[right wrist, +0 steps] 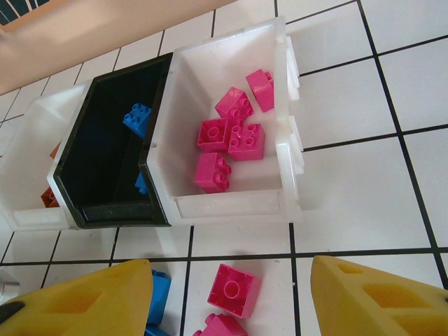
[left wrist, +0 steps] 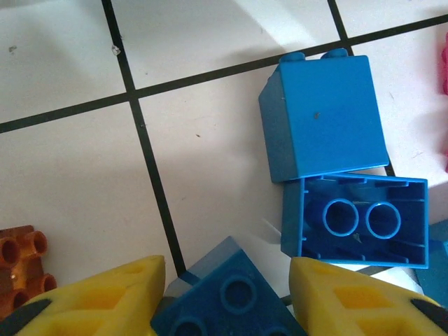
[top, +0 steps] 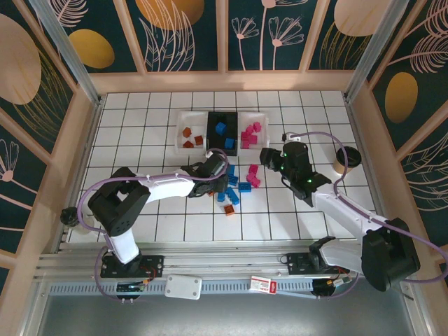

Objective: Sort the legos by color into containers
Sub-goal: Pick up the lego from the center of the table, then place the lego in the container, then pick up the lego from the bottom-center of the table.

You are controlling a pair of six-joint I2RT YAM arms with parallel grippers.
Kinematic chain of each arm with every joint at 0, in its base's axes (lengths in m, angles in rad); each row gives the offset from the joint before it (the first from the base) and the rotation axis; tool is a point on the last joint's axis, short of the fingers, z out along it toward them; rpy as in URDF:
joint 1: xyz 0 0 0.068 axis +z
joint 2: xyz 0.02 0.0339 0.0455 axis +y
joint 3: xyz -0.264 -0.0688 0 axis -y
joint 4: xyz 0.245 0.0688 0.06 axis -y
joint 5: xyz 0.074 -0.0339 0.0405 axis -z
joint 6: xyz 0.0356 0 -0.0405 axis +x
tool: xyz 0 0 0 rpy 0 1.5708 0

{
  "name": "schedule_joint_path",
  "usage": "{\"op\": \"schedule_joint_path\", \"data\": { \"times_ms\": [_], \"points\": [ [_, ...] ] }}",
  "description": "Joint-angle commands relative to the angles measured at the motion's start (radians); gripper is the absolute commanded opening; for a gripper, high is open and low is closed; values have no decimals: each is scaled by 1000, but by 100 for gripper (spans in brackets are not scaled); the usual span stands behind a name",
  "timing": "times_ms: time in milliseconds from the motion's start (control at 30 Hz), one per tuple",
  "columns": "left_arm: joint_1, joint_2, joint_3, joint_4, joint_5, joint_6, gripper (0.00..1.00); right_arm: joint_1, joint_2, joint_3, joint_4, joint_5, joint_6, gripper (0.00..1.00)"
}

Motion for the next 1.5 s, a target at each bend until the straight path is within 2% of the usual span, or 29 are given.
{"op": "schedule_joint_path", "data": {
  "times_ms": [0,200,400,667,900,933,1033,1200,1300,1467],
  "points": [
    [4,-26,-4,-12,-16,-8,38,-1,-22,-3,-5,28,16,62],
    [11,-106,14,-28,-44,0,31,0,-34,-17,-6,31,32,62],
    [96,-113,166,-46,-29,35,31,3,-66,-51,-8,7,51,62],
    [174,143,500,-83,-37,57,30,11,-96,-99,-34,5,71,62],
    [196,379,782,-189,-56,77,31,37,-127,-118,-73,-31,71,62],
    [200,400,806,-198,-55,75,33,45,-133,-123,-75,-44,71,62],
    [207,426,849,-214,-48,74,47,89,-140,-142,-78,-73,77,63],
    [207,358,849,-198,-7,65,71,194,-118,-154,-77,-90,70,63],
    [207,264,788,-155,40,50,83,247,-83,-151,-79,-91,71,64],
    [206,41,556,-19,155,-10,99,376,-2,-140,-74,-121,72,64]
  ]
}}
